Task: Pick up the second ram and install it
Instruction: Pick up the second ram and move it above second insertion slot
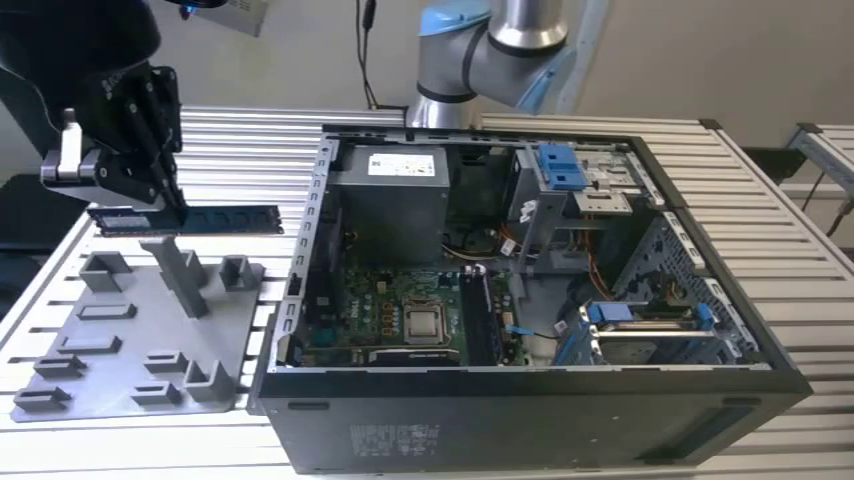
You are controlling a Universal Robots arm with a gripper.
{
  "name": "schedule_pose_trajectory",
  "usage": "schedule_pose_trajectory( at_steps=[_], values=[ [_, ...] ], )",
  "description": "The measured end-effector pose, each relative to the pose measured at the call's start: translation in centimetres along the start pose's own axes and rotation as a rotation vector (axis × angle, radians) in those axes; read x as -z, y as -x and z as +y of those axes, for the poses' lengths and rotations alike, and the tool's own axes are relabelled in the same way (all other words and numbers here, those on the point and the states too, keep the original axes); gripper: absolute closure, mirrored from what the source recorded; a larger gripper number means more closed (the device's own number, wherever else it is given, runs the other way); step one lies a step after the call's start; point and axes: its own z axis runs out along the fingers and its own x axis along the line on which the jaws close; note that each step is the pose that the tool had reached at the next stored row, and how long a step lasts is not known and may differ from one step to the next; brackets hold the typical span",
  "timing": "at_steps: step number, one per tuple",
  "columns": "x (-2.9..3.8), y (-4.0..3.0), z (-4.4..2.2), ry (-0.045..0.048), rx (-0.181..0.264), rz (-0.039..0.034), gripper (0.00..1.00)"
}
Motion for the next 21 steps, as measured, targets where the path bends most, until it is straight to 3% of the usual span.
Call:
schedule_pose_trajectory(
  at_steps=[21],
  values=[
    [-0.05, -0.18, -5.65, 0.0001, 0.0, 0.0031, 0.86]
  ],
)
